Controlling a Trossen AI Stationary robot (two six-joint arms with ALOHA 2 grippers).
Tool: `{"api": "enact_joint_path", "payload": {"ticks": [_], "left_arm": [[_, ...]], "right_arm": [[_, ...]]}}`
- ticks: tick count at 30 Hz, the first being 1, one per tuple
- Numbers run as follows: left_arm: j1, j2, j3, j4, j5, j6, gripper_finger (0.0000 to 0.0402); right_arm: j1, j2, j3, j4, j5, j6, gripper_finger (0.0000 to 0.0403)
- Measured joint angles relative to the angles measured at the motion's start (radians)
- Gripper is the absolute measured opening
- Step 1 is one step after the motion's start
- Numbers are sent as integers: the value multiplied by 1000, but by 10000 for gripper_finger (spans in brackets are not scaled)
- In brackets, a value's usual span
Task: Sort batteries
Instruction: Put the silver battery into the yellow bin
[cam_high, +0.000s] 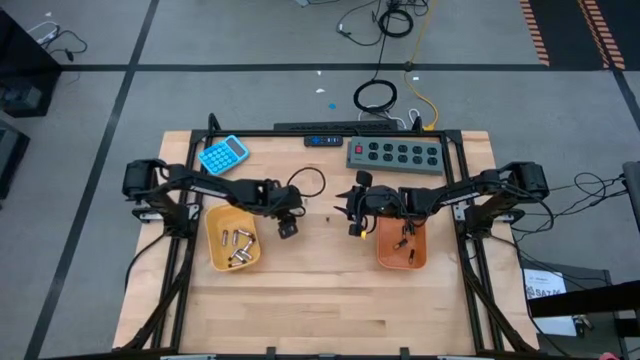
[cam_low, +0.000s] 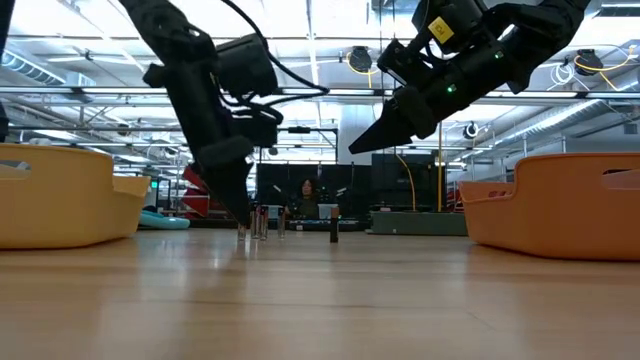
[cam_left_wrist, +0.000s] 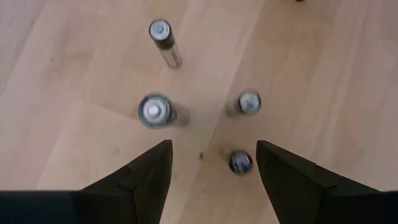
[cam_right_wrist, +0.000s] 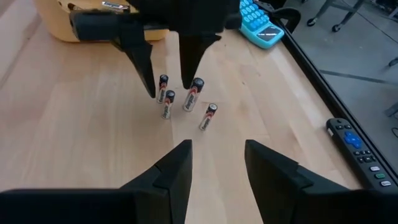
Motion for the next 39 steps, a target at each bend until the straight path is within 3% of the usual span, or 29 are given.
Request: {"api": "enact_joint_path", "payload": {"ticks": [4, 8, 9, 13, 21, 26, 33, 39], "left_arm": [[3, 26, 0, 8, -1, 24, 198], [3, 41, 0, 1, 33, 25, 49], [1, 41, 0, 7, 29, 27, 30], [-22, 28, 0, 26, -5, 32, 6], [-93, -56, -1, -79, 31, -50, 3], [-160, -74, -1, -6, 3, -80, 13], [-168, -73, 33, 48, -120, -22, 105], [-89, -73, 47, -1, -158, 27, 195]], "right_arm": [[0, 0, 0, -3, 0, 5, 139], [0, 0, 0, -5, 0, 6, 139], [0, 0, 0, -5, 0, 6, 139], [0, 0, 0, -5, 0, 5, 139], [0, 0, 0, 2, 0, 6, 139], [0, 0, 0, 19, 0, 6, 139], [0, 0, 0, 24, 0, 10, 139], [0, 0, 0, 16, 0, 9, 139]]}}
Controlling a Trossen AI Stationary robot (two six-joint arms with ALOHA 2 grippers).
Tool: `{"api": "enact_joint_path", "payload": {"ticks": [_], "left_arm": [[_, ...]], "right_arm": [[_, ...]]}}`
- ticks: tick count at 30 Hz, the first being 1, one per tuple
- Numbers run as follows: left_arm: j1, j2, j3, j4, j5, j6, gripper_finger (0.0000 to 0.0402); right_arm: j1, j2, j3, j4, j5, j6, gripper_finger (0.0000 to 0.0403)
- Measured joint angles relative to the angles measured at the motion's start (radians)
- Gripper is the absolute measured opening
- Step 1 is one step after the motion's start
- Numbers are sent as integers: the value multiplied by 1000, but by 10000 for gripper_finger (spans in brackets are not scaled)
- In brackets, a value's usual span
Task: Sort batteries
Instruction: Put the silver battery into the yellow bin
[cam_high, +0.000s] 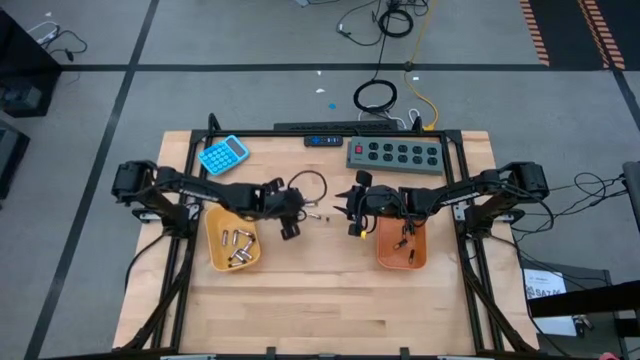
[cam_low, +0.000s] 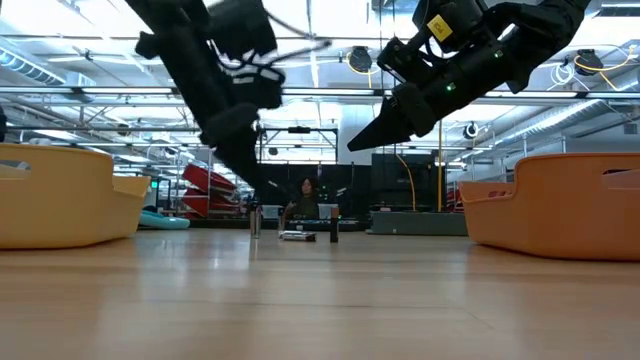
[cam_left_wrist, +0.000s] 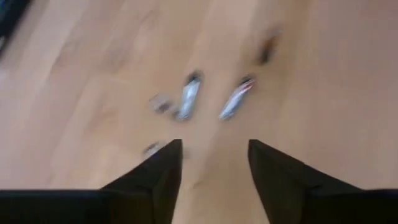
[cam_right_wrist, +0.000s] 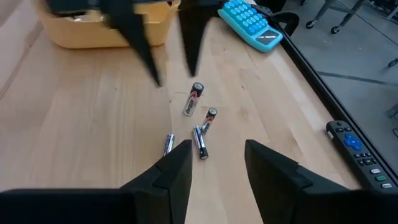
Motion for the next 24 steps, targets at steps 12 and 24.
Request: {"api": "enact_joint_path", "payload": {"ticks": [12, 24], "left_arm": [[140, 14, -44, 22, 83, 84, 219], [171, 152, -47, 119, 178, 112, 180]], "right_arm": [[0, 0, 0, -22, 0, -18, 139], [0, 0, 0, -26, 0, -18, 139]]}}
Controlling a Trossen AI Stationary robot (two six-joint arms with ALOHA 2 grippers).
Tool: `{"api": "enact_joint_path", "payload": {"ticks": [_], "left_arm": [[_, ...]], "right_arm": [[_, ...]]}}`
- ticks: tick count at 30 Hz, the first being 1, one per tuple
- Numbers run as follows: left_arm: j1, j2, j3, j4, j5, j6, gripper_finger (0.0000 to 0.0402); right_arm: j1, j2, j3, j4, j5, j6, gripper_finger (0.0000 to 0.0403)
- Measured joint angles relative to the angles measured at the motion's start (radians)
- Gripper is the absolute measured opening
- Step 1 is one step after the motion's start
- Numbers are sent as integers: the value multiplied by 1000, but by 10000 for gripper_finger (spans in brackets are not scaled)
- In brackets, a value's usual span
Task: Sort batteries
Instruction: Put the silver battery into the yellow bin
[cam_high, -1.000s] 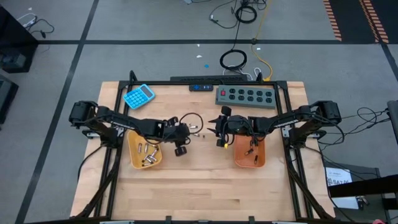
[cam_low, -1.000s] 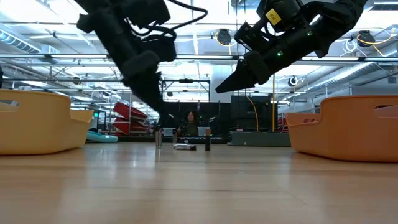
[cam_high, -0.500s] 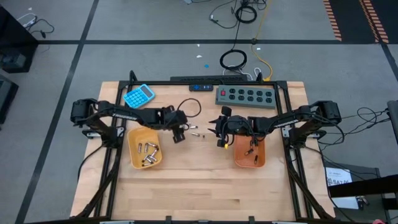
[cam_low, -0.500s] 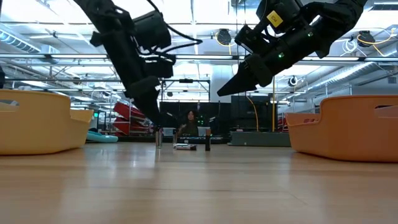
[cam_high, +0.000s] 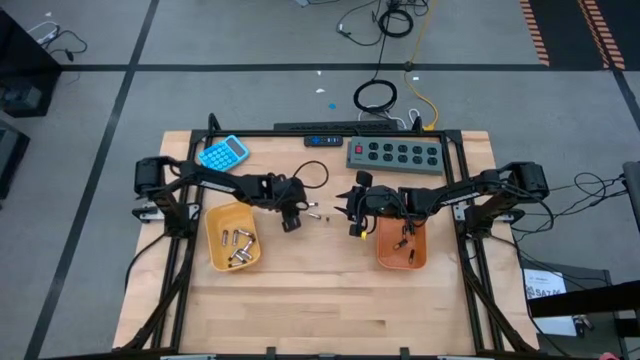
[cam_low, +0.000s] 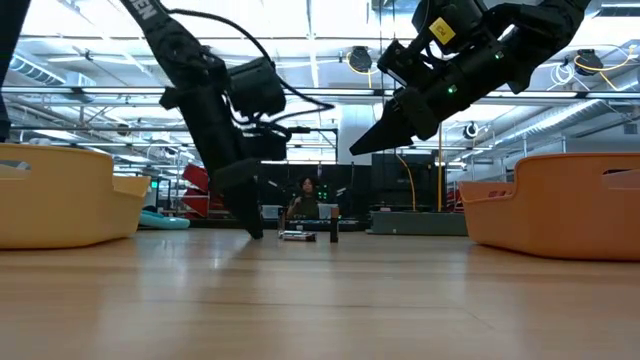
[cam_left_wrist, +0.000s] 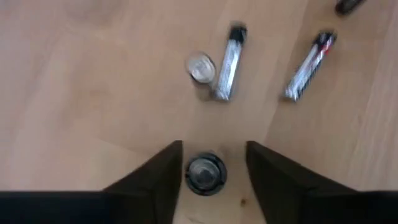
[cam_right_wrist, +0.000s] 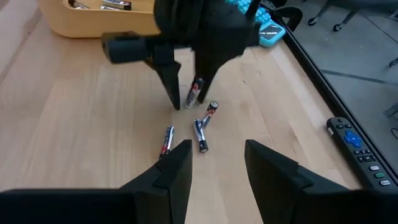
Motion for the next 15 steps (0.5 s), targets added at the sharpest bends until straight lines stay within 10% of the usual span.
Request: {"api": "enact_joint_path", "payload": {"ticks": [5, 15], "left_arm": [[-2, 41, 4, 13, 31, 29, 46], [-67, -95, -1, -28, 17, -28, 51]], "right_arm": [[-1, 0, 0, 1, 0, -6, 139], [-1, 0, 0, -8, 0, 1, 139]]}}
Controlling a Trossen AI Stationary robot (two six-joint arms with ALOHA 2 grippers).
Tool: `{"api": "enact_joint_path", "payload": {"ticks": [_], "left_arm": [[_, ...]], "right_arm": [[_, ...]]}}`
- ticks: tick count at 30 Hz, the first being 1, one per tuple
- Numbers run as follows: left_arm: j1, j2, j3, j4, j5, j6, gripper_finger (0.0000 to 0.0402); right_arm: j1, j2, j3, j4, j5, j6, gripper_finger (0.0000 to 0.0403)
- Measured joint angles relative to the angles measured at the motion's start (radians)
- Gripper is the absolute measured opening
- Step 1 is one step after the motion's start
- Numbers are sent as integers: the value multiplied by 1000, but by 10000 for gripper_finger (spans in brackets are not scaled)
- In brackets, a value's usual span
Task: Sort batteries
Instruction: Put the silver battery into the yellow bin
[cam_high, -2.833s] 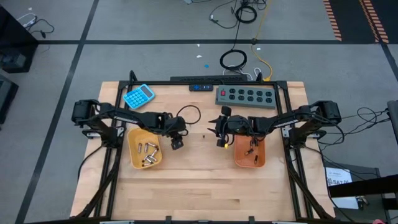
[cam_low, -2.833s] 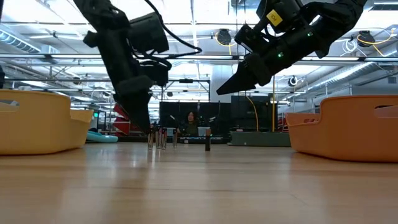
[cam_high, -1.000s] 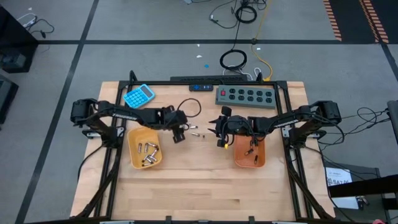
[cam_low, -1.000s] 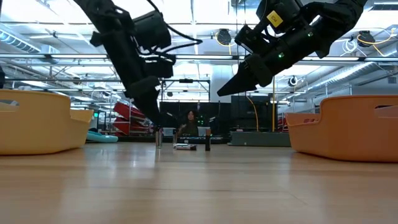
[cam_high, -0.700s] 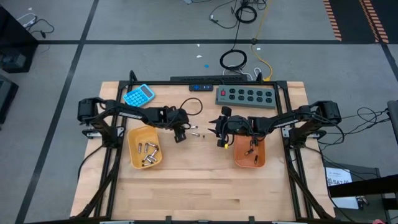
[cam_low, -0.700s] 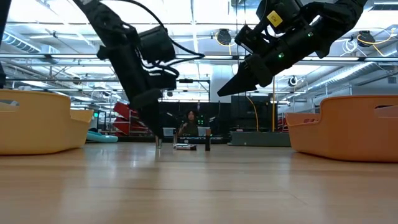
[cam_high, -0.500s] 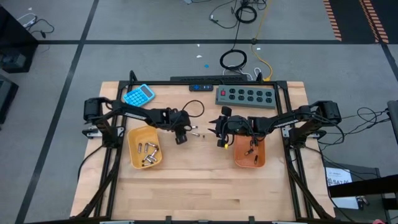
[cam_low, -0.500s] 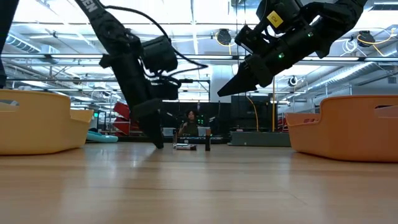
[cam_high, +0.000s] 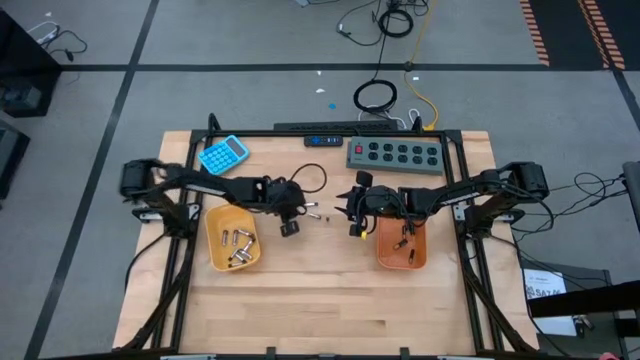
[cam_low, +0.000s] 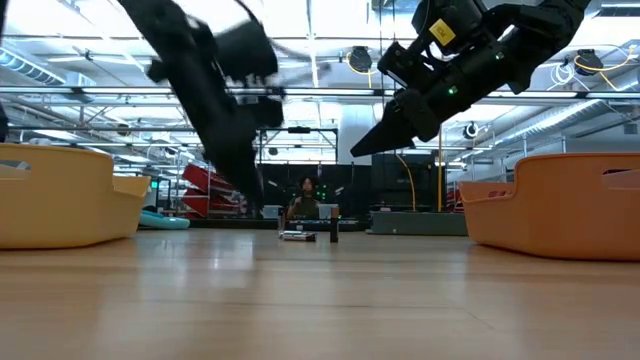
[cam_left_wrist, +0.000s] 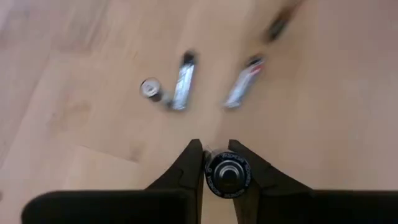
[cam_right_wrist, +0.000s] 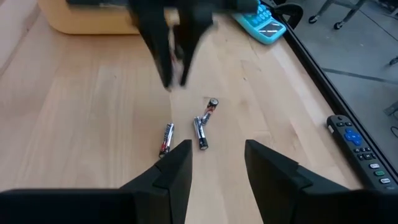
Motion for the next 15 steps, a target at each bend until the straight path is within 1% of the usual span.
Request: {"api": "enact_joint_path", "payload": {"ticks": [4, 6, 8, 10, 13, 15], "left_arm": [[-89, -145, 1, -131, 22, -113, 51], [-138, -219, 3, -204, 82, -209, 51], [-190, -274, 3, -320, 157, -318, 51], [-257, -312, 3, -439, 193, -415, 51], [-353, -352, 3, -635, 206, -561, 51], [-397, -356, 2, -728, 181, -642, 51]], "right_arm": [[0, 0, -7, 1, 0, 2, 139], [0, 0, -13, 0, 5, 2, 139], [-1, 0, -17, 2, 5, 2, 139], [-2, 0, -19, 1, 7, 2, 139], [-2, 0, -19, 3, 7, 4, 139], [-2, 0, -19, 4, 7, 8, 139]]}}
